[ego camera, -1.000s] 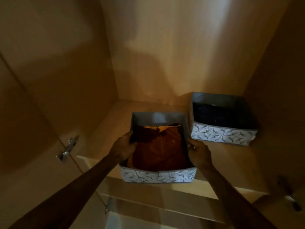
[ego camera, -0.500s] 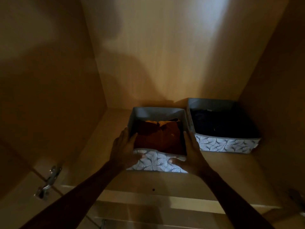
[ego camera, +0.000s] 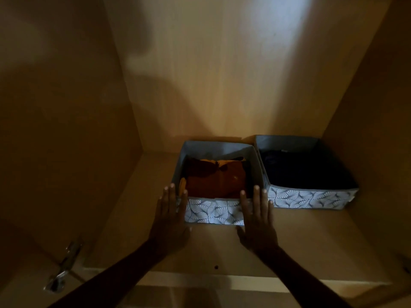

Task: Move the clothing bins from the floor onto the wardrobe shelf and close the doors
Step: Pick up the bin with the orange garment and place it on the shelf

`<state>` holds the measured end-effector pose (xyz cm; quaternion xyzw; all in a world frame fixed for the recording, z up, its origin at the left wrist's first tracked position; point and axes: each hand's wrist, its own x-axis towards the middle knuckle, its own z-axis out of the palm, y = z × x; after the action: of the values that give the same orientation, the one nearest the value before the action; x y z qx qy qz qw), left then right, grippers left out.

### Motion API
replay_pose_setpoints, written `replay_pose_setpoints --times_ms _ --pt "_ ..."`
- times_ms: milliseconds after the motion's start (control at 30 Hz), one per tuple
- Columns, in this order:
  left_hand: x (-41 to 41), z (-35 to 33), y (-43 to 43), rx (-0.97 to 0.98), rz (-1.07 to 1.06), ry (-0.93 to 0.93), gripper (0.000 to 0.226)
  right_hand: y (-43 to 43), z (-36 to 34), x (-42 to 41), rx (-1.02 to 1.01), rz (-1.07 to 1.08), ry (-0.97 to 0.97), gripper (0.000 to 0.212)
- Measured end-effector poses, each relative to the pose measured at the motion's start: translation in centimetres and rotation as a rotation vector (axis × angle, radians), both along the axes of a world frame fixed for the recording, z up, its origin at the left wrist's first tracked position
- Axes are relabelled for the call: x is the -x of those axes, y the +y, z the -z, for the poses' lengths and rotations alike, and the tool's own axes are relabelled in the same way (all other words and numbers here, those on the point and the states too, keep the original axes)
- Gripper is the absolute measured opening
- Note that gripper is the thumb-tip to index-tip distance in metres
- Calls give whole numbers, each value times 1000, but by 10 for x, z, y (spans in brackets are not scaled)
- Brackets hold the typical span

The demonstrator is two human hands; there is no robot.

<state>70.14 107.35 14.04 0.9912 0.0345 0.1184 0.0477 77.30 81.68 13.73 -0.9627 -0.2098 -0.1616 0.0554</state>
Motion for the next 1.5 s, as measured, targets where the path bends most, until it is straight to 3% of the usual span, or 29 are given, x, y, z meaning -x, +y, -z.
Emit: replay_pose_setpoints --times_ms 267,867,967,1133,1233,1300,1433,1500 --pt "-32 -5 7 43 44 91 120 2 -11 -50 56 34 56 123" --pt "-62 -15 22 123 126 114 132 2 -12 -66 55 19 57 117" --pt "-58 -15 19 122 126 69 131 1 -13 -68 56 13 65 117" --pt "-47 -17 18 214 127 167 126 -2 -16 -65 35 -9 126 115" --pt "-31 -14 13 300 159 54 112 3 -20 -47 -103 -32 218 105" --pt "-17 -11 3 440 126 -59 95 7 -22 -26 -224 -61 258 100" --pt "25 -15 -24 1188 -95 -140 75 17 -18 19 -591 -91 454 76" --pt "48 -14 -30 1402 -245 -204 48 26 -16 40 -817 -68 596 56"
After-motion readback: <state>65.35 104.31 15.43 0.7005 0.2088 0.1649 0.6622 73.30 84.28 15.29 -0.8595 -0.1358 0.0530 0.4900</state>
